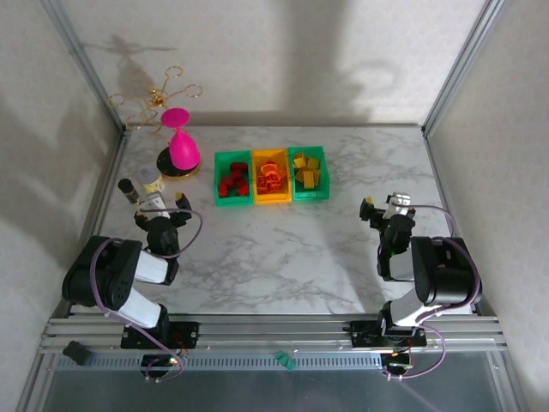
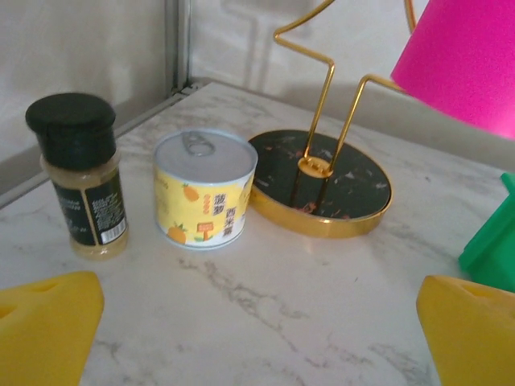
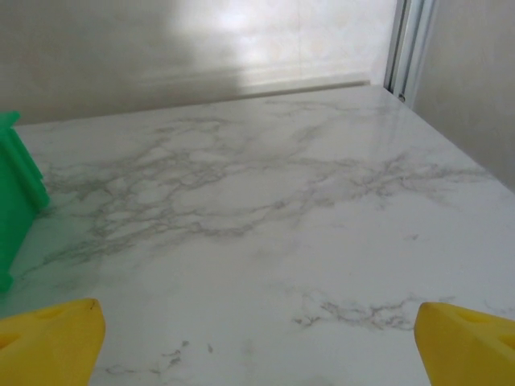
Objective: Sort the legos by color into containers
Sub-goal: Reset both arms
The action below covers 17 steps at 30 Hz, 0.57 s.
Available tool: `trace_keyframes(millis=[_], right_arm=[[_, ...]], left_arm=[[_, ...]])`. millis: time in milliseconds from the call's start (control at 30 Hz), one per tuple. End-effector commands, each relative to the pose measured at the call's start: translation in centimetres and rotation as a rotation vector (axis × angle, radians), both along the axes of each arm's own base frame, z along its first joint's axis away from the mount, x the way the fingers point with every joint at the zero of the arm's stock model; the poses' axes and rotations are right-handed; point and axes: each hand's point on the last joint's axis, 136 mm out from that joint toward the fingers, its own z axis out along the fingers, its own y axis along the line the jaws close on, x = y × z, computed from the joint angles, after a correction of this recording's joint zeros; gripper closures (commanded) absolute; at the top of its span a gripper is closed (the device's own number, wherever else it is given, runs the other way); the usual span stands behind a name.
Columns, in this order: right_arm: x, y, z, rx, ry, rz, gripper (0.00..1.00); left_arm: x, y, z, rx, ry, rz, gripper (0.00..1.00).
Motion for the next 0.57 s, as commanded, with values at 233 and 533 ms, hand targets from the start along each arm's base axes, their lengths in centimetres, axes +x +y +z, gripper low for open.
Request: trace_keyframes(millis=[233, 533], right_arm=[[0.58, 0.45, 1.86, -0.027, -0.070, 0.018, 0.01], [0.57, 0.45, 1.85, -0.026, -0.069, 0.022, 0.01]], left_arm=[[0.52, -0.27, 1.22, 0.013, -0.039, -0.021, 0.01], [0.51, -0.27, 1.22, 0.014, -0.039, -0.021, 0.01]])
